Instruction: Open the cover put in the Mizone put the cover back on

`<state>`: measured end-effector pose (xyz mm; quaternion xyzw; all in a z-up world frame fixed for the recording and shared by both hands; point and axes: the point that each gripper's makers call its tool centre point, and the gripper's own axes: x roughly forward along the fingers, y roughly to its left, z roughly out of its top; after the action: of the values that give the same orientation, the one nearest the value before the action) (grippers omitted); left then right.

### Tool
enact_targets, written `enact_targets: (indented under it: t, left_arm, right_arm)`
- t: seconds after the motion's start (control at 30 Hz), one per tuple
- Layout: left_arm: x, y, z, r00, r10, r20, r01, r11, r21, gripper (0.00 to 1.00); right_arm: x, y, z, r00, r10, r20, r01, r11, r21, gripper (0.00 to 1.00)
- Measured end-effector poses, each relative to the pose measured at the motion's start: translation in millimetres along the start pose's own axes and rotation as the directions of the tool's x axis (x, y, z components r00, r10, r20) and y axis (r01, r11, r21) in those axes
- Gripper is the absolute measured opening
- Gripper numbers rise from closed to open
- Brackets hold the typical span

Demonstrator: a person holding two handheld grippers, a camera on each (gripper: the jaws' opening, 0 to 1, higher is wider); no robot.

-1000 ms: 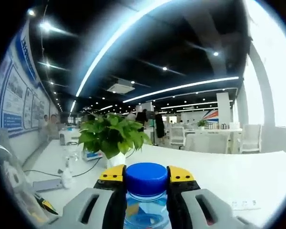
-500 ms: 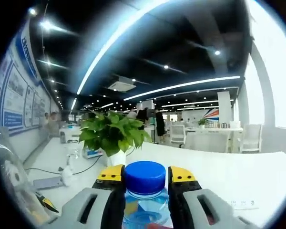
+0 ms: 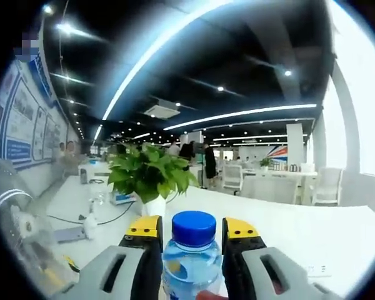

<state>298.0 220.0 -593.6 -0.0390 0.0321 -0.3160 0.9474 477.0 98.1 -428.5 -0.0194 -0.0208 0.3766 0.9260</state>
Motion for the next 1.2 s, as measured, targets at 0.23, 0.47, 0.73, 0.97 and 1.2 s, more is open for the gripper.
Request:
enact_targets:
  t: [0.23, 0.47, 0.73, 0.97, 1.2]
  left_arm:
    - [-0.1, -0.5, 0.4, 1.000, -0.004, 0.003, 0.004, 1.000, -0.008, 0.27]
    - [-0.1, -2.7, 1.1, 1.000, -0.013, 0.008, 0.013, 1.000, -0.020, 0.27]
    - [0.0, -1.6, 1.8, 1.000, -0.012, 0.013, 0.012, 0.999, -0.039, 0.27]
    - [-0.2, -3.2, 2.8, 1.000, -0.024, 0.020, 0.025, 0.998, -0.056, 0.26]
    - [-0.2, -4.5, 3.1, 0.999, -0.028, 0.021, 0.029, 0.998, -0.049, 0.26]
  right_arm:
    - [-17.4, -9.0, 5.3, 1.000, -0.006, 0.018, 0.006, 1.000, 0.011, 0.29]
    - [-39.5, -12.4, 8.1, 0.999, -0.014, 0.034, 0.013, 1.000, 0.018, 0.29]
    - [-64.2, -10.9, 4.0, 0.999, -0.020, 0.027, 0.020, 1.000, 0.000, 0.29]
    - [-87.8, -8.1, -3.2, 0.999, -0.033, 0.025, 0.033, 0.999, -0.006, 0.28]
    - [-111.0, -10.5, -20.8, 0.999, -0.045, 0.019, 0.045, 0.999, 0.019, 0.28]
